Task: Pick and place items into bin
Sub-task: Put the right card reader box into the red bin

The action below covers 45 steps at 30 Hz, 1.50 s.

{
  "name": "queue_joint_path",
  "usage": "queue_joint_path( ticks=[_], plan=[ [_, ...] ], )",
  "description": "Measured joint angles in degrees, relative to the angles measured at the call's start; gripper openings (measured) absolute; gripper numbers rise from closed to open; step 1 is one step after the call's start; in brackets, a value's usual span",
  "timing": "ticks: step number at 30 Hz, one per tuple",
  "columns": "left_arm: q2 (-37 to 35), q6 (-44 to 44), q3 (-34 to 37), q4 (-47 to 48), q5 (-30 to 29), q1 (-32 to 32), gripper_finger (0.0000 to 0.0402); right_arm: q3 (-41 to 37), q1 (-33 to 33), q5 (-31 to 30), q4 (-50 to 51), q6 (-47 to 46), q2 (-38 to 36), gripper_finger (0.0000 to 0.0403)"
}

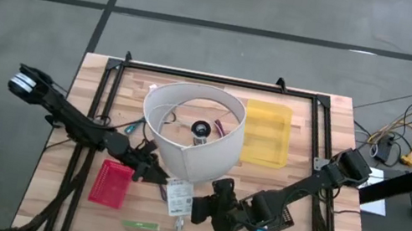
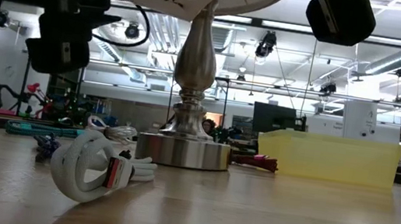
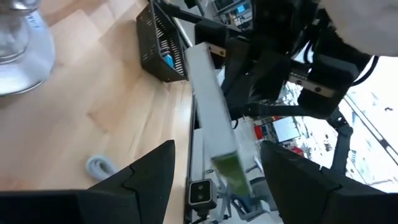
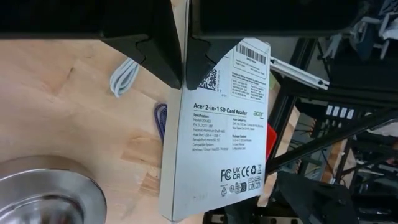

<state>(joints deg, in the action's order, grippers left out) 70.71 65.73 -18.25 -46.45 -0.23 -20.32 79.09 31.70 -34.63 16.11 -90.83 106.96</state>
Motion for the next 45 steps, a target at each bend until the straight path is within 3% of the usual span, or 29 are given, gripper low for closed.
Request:
queue_joint_path(
  ticks=[13, 27, 33, 38, 45],
  plan=[
    [5.88, 4.52, -1.41, -3.13, 1.6, 0.0, 0.0222, -0.01, 0.02, 0.0, -0.52, 0.86, 0.0, 0.0008],
    [5.29, 4.4, -1.18, -3.7, 2.67, 0.07, 0.0222, 0.0, 0.04, 0.27, -1.25, 3.74, 0.0, 0.0009],
    [5.27, 4.35, -1.13, -3.66, 5.17, 0.05, 0.0222, -0.02, 0.84, 3.66, -7.3, 19.4, 0.0, 0.0039],
    [5.25, 4.33, -1.11, -3.64, 8.32, 0.04, 0.0222, 0.0, 2.57, 8.53, -7.49, 33.34, 0.0, 0.0094],
    [5.23, 3.89, -1.1, -3.64, 10.47, 0.04, 0.0222, -0.02, 4.57, 9.09, -5.71, 48.05, 0.0, 0.0173]
  ],
)
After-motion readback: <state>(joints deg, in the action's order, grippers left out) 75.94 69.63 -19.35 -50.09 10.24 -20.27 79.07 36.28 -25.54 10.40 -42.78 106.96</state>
